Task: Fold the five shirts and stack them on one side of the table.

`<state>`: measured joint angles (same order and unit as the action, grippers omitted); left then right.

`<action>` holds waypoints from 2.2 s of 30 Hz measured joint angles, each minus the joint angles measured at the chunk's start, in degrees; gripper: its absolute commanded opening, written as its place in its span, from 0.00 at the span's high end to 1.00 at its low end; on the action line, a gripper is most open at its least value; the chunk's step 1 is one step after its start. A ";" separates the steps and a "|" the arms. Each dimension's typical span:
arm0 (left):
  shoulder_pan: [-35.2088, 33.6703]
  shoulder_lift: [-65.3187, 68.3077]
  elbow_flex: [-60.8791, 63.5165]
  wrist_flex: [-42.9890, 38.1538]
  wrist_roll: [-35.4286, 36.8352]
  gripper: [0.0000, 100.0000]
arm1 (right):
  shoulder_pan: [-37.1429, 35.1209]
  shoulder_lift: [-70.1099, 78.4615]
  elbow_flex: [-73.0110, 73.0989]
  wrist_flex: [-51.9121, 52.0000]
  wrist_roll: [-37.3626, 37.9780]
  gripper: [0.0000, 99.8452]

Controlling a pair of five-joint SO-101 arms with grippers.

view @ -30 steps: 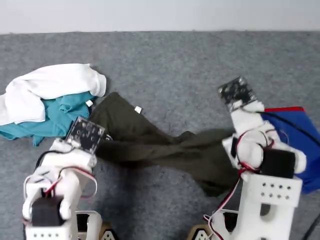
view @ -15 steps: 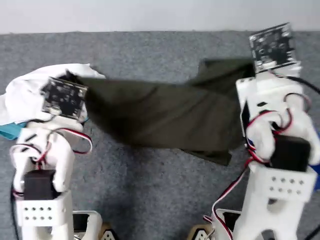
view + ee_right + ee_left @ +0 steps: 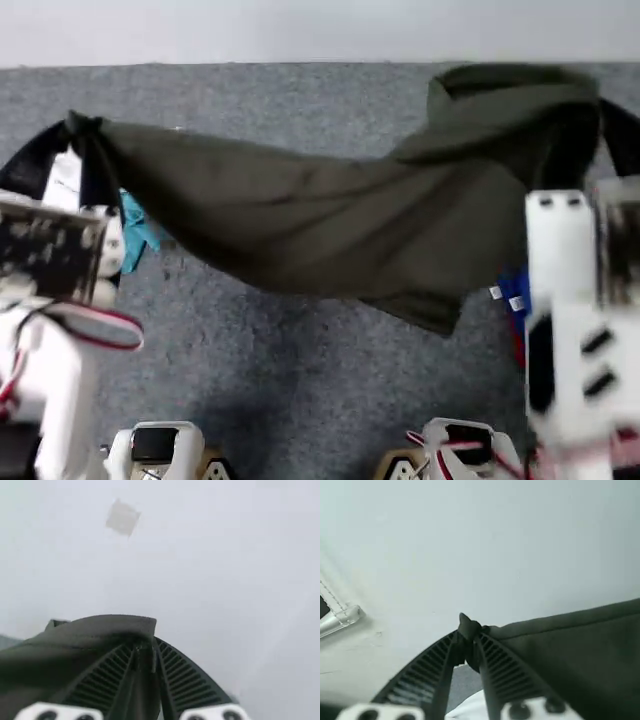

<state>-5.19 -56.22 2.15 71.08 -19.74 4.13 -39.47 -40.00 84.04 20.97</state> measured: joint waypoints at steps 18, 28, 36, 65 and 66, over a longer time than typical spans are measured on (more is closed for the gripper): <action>0.00 -0.70 -15.47 13.80 0.26 0.99 | 3.08 -0.97 -23.30 7.74 0.00 0.99; 0.00 -0.70 -2.73 10.64 4.66 0.99 | 3.87 3.60 -5.54 5.71 -1.49 0.99; 0.00 0.62 21.89 -9.41 4.84 0.99 | -1.14 14.42 8.79 -7.38 -2.02 0.99; -5.54 52.13 2.73 -29.71 12.22 0.99 | -3.25 68.48 -22.68 -37.71 -2.02 0.99; -5.54 52.13 2.73 -28.40 12.22 0.99 | -3.25 69.63 -24.00 -35.96 -2.02 0.99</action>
<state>-10.73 -4.09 4.88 42.68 -7.52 0.88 30.15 -64.00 48.09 18.95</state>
